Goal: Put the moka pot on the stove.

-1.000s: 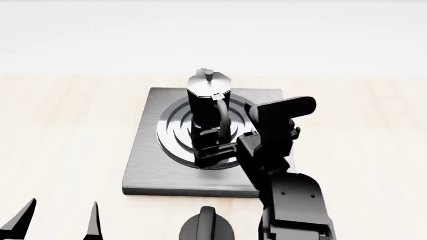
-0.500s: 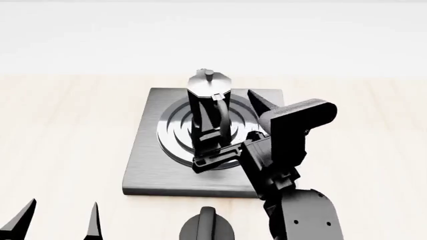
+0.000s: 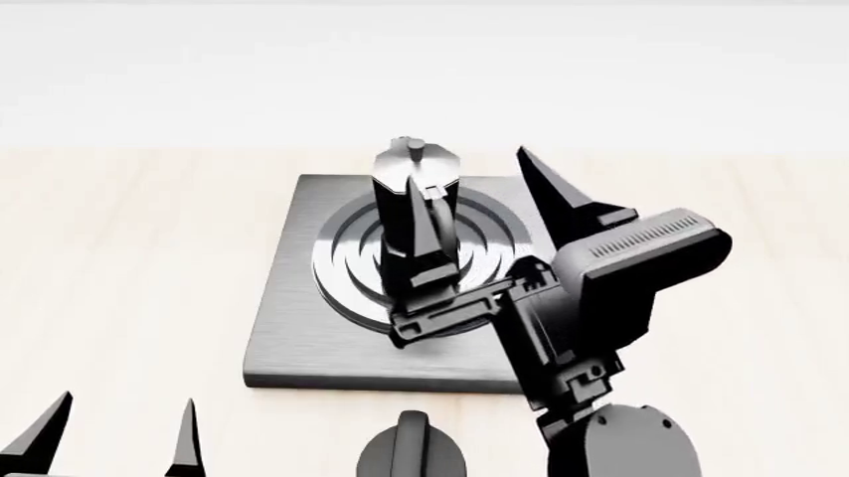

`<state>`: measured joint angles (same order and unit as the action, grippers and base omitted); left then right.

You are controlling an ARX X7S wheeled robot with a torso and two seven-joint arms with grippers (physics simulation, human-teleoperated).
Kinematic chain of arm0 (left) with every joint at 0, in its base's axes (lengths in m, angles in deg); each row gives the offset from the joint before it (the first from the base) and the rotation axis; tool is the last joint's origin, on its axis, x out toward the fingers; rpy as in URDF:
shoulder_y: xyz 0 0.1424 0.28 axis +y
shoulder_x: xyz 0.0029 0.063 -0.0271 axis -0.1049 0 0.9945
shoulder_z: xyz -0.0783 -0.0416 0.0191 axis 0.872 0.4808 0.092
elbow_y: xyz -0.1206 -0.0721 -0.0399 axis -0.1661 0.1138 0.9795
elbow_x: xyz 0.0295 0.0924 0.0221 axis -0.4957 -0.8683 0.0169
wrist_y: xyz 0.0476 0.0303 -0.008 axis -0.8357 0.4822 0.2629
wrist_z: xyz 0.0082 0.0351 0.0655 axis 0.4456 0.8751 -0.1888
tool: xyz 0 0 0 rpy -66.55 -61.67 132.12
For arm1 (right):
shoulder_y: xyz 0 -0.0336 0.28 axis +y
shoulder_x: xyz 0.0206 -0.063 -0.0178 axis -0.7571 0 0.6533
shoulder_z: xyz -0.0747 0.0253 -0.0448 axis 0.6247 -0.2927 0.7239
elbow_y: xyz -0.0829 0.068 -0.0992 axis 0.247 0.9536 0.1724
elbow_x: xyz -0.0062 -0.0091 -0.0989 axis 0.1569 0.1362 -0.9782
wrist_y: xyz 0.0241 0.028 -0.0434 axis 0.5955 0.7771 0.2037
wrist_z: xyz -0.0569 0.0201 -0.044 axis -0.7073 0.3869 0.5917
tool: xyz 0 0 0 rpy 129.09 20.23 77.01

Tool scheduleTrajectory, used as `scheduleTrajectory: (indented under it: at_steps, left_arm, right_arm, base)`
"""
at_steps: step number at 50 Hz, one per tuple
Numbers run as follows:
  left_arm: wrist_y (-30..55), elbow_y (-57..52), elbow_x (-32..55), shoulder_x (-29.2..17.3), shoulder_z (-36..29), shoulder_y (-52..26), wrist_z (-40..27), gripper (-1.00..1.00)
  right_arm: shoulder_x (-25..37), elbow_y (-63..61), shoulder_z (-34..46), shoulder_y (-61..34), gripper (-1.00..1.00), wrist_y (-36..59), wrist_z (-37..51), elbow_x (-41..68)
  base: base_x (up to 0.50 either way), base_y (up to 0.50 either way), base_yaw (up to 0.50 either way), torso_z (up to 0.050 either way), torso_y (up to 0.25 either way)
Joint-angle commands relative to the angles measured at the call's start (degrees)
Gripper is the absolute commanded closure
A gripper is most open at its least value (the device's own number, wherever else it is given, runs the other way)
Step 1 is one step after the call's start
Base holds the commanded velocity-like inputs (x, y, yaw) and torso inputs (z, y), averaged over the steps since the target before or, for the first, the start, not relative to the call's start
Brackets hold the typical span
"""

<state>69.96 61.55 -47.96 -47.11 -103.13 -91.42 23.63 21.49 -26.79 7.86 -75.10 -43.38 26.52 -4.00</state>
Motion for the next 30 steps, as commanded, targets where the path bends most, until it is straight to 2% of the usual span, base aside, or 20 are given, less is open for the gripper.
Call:
scheduleTrajectory:
  at_steps: [1, 15, 30]
  left_arm:
    - [-0.02, -2.15, 0.54, -0.51, 0.21, 1.18, 0.12, -1.0]
    - [-0.57, -2.3, 0.53, -0.67, 0.06, 1.81, -0.11, -1.0]
    - [-1.27, -1.63, 0.81, -0.57, -0.21, 1.89, 0.15, -1.0]
  right_arm:
    - [0.09, -2.92, -0.37, 2.22, -1.0, -4.96, -0.85, 1.5]
    - [-0.27, -5.17, -1.49, 4.22, -1.0, -11.46, -0.21, 3.27]
    - [0.41, -7.18, -2.85, 5.6, -1.0, -14.37, 2.79, 4.32]
  base:
    - [0.0, 0.0, 0.0, 0.0, 0.0]
    - [0.0, 0.0, 0.0, 0.0, 0.0]
    - [0.0, 0.0, 0.0, 0.0, 0.0]
